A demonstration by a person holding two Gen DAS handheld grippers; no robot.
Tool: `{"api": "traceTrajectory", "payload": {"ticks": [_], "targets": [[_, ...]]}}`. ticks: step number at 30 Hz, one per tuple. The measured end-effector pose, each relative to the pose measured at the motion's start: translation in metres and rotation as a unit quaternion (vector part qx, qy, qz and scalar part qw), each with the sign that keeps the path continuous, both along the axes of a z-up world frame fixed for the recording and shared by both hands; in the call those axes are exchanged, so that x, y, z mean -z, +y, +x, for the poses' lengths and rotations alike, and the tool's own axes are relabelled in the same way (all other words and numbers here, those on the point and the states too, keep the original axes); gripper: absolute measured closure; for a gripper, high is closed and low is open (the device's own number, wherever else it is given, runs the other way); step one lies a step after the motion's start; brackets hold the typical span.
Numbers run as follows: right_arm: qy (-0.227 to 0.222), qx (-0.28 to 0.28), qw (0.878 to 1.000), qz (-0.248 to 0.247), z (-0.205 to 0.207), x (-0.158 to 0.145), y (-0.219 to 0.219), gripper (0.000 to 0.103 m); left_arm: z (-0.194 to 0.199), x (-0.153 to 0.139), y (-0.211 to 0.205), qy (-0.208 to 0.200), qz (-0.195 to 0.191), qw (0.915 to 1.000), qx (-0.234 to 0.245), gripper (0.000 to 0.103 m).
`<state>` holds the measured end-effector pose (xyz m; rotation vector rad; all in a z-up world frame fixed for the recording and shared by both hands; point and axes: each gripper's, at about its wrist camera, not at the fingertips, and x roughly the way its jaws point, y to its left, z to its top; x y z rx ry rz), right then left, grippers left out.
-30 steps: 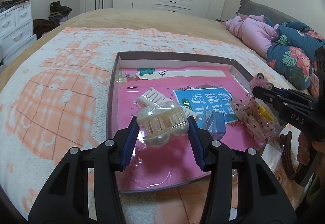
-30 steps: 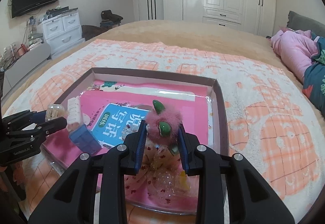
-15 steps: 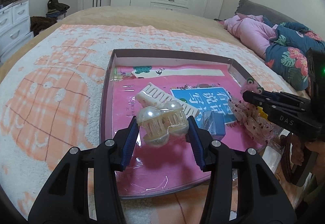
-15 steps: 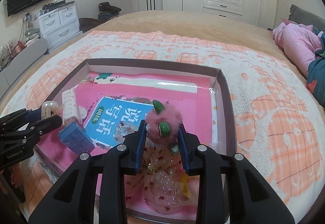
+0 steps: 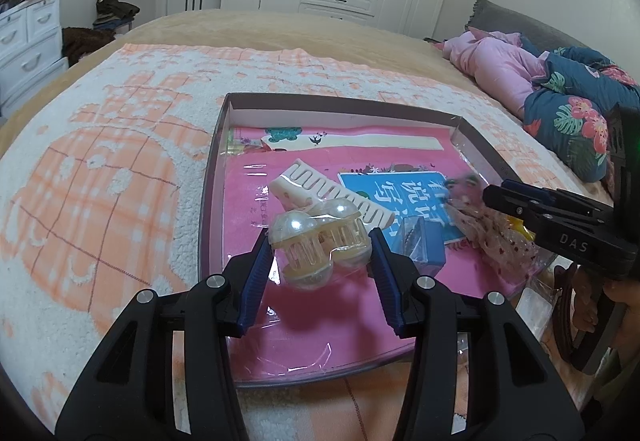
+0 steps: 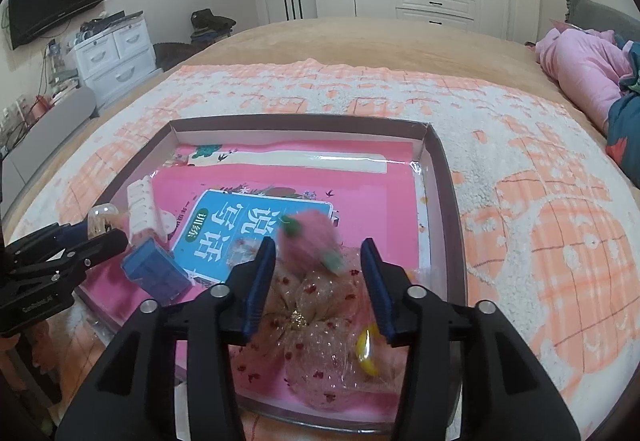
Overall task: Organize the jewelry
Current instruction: 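Open the right tool to drop the pom-pom while the left tool releases the pearl clip into the box, then pull both open tools back from the box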
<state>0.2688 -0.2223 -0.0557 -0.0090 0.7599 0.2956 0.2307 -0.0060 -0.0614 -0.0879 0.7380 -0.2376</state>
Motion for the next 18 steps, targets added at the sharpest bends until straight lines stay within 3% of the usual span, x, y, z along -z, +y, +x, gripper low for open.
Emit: {"api": "traceTrajectory", "payload": {"ticks": [6,18], "targets": [[-0.008,0.008,1.000,0.013,-0.009,-0.006,-0.007,0.050,-0.003,-0.002,0.000,-0.003,-0.002,1.0000,0.001,0.061],[-0.044,0.011,0.999,0.023,-0.039,-0.024,-0.014,0.033,-0.017,-0.018,0.002,-0.024,-0.017,0.9996,-0.002,0.042]]}}
